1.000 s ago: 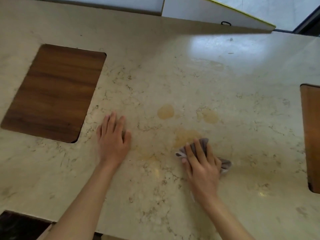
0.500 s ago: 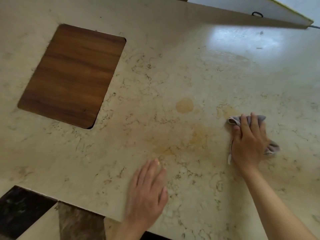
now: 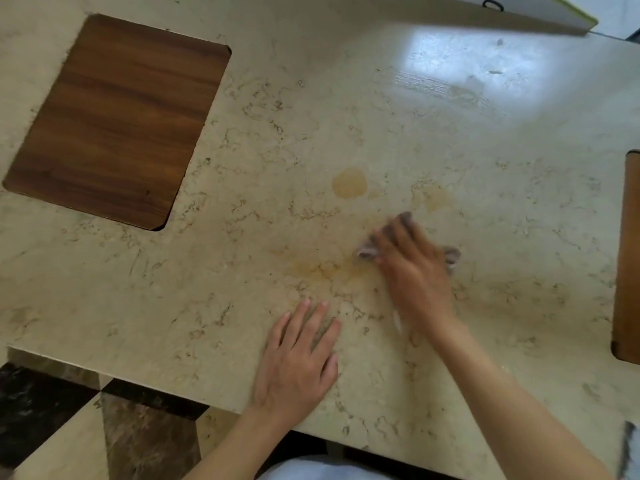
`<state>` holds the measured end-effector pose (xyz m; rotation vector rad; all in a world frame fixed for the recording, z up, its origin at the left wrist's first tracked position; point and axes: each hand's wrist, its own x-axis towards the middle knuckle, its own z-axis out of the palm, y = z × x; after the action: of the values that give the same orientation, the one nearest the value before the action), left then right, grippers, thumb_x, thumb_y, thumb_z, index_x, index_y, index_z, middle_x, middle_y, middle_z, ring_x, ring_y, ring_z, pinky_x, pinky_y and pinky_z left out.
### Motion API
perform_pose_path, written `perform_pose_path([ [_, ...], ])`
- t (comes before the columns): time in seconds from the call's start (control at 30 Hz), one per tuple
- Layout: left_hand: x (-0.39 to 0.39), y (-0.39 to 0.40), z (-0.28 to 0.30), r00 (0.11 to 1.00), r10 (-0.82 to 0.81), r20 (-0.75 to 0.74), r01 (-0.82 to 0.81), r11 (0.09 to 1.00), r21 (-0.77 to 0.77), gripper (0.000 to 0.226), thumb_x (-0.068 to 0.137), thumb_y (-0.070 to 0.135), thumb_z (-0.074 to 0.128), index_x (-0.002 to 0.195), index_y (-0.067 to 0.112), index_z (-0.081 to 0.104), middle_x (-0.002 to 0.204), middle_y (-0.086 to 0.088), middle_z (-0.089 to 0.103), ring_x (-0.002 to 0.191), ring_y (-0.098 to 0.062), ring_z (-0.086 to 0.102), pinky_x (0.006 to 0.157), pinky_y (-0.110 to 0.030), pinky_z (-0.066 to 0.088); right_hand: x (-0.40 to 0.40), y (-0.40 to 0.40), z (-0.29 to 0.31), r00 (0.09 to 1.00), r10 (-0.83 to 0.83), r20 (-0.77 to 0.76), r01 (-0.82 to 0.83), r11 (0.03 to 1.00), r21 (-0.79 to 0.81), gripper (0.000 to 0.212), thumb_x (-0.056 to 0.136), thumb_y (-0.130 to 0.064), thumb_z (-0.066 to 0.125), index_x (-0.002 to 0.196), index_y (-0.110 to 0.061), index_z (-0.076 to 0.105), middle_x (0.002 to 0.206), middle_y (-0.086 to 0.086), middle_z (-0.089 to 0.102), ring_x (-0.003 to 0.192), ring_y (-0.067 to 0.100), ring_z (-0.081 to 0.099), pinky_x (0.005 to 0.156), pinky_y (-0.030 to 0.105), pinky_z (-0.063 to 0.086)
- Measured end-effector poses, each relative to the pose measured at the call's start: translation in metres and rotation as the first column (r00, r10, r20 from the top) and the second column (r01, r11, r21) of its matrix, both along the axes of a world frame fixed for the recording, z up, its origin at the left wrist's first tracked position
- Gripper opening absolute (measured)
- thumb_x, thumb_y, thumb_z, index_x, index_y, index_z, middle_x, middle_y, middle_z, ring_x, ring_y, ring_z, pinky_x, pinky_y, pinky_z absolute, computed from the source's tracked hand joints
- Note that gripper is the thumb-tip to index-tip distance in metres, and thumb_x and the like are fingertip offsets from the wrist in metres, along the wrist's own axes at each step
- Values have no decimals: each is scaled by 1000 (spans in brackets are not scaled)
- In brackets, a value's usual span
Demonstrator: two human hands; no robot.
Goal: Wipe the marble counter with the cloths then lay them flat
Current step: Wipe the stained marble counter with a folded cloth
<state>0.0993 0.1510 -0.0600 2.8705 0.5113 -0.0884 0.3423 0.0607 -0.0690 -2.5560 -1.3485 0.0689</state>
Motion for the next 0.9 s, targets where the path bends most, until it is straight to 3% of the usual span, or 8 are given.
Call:
perform_pose_path([
  [0.1,4,-7,1,999,36,11,-36,999,-25,53,95,38,51,145,21,50,157,-10,44,149,-30,34,119,-49,27,51,-28,5,943,-330,-30,331,944,5,44,108,-32,43,147,-13,52,160,11,39,151,35,28,119,52,30],
  [0.17,17,-20,3,999,22,39,-20,999,-50,55,93,36,52,146,21,47,156,-11,44,148,-29,36,121,-48,24,76,-50,7,890,-456,-18,455,890,-40,46,108,-35,40,147,-14,51,161,11,38,150,36,30,117,54,30],
  [0.3,55,-46,7,991,-79,104,89,991,-98,56,94,34,53,147,21,48,157,-9,43,148,-28,37,121,-47,24,106,-71,7,829,-559,34,559,824,-87,44,107,-32,43,146,-14,50,159,11,39,146,37,32,112,61,32],
  [0.5,72,-47,0,995,-44,93,52,995,-84,50,98,36,46,144,17,53,156,-9,45,148,-26,36,123,-46,24,129,-23,13,764,-645,28,646,762,-43,44,102,-30,44,138,-9,56,153,13,47,138,42,42,100,58,43],
  [0.6,72,-49,0,994,-45,98,52,996,-68,49,99,36,44,144,17,53,156,-9,46,148,-26,37,122,-46,27,108,12,11,851,-525,7,525,851,12,39,102,-27,50,137,-12,59,153,13,49,142,41,41,106,55,40],
  [0.7,73,-48,2,994,-40,102,46,997,-58,48,97,35,49,140,17,57,153,-10,49,146,-27,40,120,-47,31,57,31,5,976,-217,-20,218,975,49,43,105,-33,47,143,-15,56,157,11,43,148,39,33,114,52,32],
  [0.83,74,-48,2,993,-37,113,42,998,-50,46,95,34,53,138,17,58,152,-10,50,145,-27,41,120,-46,30,32,11,3,988,154,-26,-154,988,-7,48,105,-38,40,150,-23,47,163,2,34,153,29,22,116,41,21],
  [0.9,73,-49,0,992,-40,121,45,998,-44,49,94,34,54,140,17,55,154,-10,48,146,-27,40,121,-46,28,51,-5,4,983,183,30,-181,982,-48,47,105,-31,44,151,-20,45,164,5,32,155,28,18,121,45,19],
])
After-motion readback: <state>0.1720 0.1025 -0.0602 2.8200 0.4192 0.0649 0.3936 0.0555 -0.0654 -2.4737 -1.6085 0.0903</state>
